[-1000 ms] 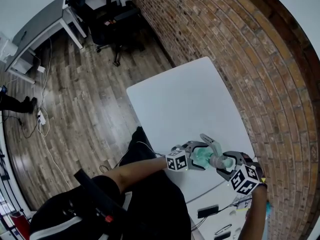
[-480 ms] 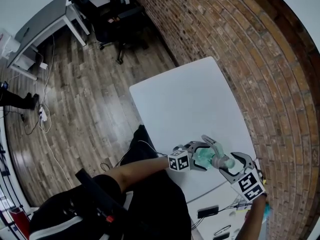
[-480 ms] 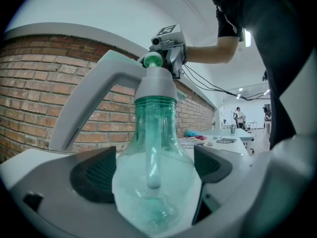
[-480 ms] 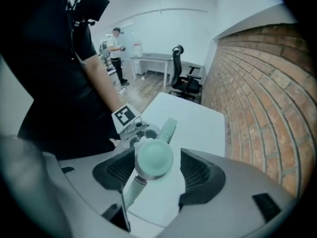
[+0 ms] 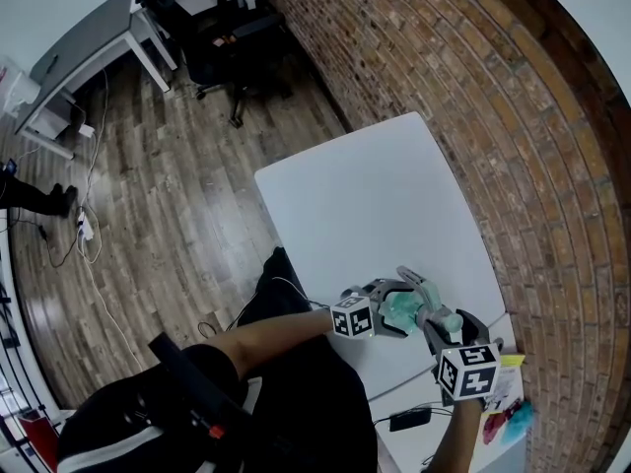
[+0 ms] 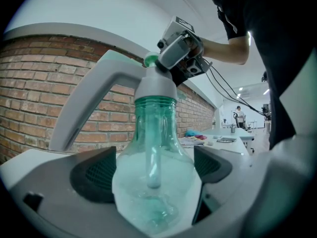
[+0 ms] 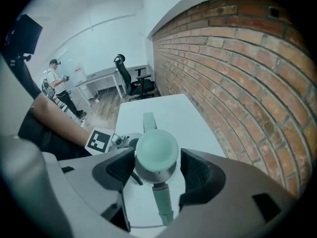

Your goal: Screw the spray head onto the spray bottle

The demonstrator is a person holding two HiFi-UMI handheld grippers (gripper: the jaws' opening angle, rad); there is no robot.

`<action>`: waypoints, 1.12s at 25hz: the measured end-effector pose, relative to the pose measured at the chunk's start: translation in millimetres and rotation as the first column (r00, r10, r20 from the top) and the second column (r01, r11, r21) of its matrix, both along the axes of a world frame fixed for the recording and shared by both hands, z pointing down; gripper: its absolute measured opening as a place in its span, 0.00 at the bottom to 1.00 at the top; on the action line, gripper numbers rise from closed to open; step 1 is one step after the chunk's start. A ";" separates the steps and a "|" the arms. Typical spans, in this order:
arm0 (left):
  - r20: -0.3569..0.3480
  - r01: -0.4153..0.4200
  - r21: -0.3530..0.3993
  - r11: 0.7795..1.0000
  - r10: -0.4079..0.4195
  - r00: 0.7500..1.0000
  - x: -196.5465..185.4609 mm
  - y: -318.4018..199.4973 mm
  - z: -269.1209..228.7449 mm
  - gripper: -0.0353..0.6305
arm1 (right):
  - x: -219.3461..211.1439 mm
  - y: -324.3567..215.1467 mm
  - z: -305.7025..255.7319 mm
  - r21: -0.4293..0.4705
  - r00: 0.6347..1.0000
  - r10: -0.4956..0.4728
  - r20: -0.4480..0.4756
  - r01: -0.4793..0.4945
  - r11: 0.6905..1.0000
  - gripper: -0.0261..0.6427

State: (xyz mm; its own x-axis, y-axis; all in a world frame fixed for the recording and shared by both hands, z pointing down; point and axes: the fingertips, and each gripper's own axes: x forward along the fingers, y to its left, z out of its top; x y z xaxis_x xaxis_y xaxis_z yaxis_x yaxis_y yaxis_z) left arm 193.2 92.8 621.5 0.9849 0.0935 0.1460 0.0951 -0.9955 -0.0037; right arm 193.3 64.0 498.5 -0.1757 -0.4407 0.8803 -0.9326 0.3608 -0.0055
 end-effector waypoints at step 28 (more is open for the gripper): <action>0.018 -0.019 -0.002 1.000 0.019 1.000 -8.6 -0.4 23.7 0.79 | -10.2 7.1 10.7 -0.081 0.915 -0.403 -0.013 0.401 0.913 0.44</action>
